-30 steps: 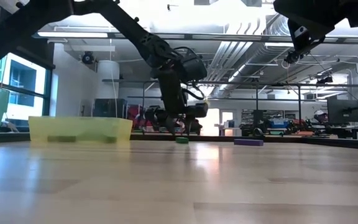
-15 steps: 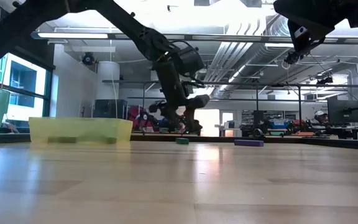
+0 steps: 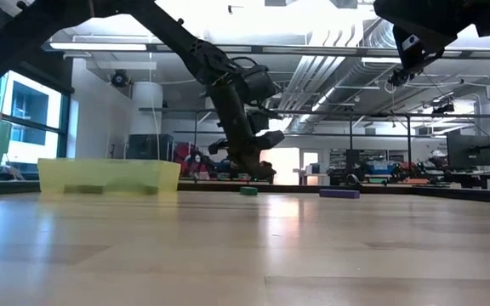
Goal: Sort blocks
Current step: Put the green block into the yellow bin
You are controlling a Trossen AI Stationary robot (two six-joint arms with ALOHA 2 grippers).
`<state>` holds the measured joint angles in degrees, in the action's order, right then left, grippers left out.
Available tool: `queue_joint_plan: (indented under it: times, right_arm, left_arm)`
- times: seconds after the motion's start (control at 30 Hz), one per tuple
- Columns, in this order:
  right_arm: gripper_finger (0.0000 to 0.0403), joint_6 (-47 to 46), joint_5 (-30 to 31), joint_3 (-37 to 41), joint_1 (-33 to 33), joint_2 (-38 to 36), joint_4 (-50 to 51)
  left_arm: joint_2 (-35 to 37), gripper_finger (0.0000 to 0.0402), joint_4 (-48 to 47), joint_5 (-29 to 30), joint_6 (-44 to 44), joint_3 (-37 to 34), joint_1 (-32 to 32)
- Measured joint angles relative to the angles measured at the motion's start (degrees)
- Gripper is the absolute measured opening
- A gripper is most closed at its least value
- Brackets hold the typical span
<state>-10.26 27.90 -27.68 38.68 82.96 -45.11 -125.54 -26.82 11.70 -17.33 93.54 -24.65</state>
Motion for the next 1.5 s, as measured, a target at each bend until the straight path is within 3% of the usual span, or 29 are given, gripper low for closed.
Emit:
queue_joint_plan:
  times: [0.33, 0.7, 0.93, 1.27, 1.5]
  right_arm:
    - [0.0119, -1.3, 0.0, 0.0, 0.0, 0.0, 0.2]
    - [0.0119, -1.3, 0.0, 0.0, 0.0, 0.0, 0.6]
    - [0.0119, -2.9, 0.0, 0.0, 0.0, 0.0, 1.4]
    - [0.0119, -3.9, 0.0, 0.0, 0.0, 0.0, 2.2]
    - [0.0119, -5.4, 0.0, 0.0, 0.0, 0.0, 2.5]
  left_arm:
    - [-0.6, 0.0001, -5.4, 1.2, 13.8, 0.0, -0.6]
    - [-0.6, 0.0, -3.7, 2.9, 24.5, 0.0, -0.5]
    - [-0.6, 0.0, -4.7, 0.5, 40.4, 0.0, -1.0]
    - [-1.2, 0.0, -2.9, -4.7, 47.5, 0.0, -3.1]
    - [-1.1, 0.0, -2.7, -5.7, 59.5, 0.0, -3.5]
